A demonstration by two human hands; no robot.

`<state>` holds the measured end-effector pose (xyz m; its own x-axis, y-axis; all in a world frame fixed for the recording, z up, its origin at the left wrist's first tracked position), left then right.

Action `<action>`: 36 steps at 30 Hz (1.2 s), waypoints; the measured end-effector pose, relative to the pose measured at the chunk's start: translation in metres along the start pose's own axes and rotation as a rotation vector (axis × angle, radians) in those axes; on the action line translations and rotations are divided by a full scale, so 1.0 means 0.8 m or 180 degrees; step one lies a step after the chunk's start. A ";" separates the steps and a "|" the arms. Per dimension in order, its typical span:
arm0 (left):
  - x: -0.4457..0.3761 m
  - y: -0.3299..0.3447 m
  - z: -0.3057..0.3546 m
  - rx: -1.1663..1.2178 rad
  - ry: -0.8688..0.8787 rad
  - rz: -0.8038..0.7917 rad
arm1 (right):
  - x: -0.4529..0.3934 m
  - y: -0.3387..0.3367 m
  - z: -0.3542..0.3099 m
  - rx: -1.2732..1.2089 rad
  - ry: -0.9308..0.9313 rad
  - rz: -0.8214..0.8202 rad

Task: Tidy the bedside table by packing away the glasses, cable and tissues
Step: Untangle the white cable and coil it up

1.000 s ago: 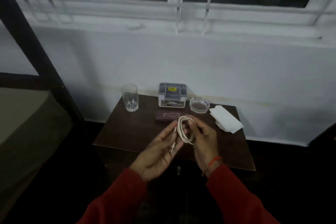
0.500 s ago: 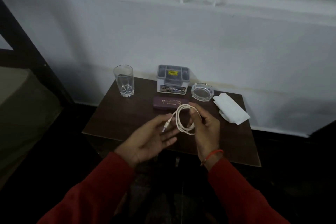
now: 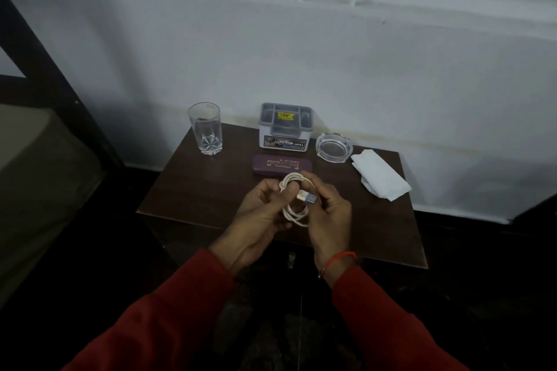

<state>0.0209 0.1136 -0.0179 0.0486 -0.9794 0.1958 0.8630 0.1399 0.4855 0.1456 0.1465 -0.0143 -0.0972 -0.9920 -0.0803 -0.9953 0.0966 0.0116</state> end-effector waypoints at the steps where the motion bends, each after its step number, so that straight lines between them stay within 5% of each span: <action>1: -0.003 -0.005 0.006 -0.0086 0.0179 0.0131 | -0.002 0.001 0.000 -0.0117 0.0084 0.0003; 9: -0.011 -0.042 0.050 -0.2288 0.1311 0.0542 | -0.007 0.006 -0.013 -0.1392 0.1264 -0.1025; 19: -0.010 -0.052 0.053 -0.1852 0.1150 0.0898 | -0.001 0.019 -0.021 -0.1727 0.1482 -0.1650; 24: 0.008 -0.034 0.080 -0.3486 0.2112 0.1034 | 0.009 0.027 -0.015 -0.1799 0.1754 -0.1885; 29: 0.025 -0.014 0.089 -0.3623 0.2577 0.0886 | 0.011 0.028 -0.018 -0.1507 0.1608 -0.1909; 36: 0.024 -0.017 0.096 -0.3470 0.2515 0.1031 | 0.005 0.024 -0.025 -0.1909 0.1382 -0.1978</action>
<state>-0.0286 0.1039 0.0443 0.2734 -0.7982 -0.5368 0.6939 0.5501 -0.4646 0.1264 0.1430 0.0054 0.5756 -0.8073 0.1303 -0.6896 -0.3935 0.6079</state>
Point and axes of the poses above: each hand's wrist, its own x-axis away from the middle knuckle, its own y-axis out of the palm, z = x × y, the point moved 7 cm from there along -x, towards the middle knuckle, and after that the axes turned 4 degrees about y, right-handed, at the moved point
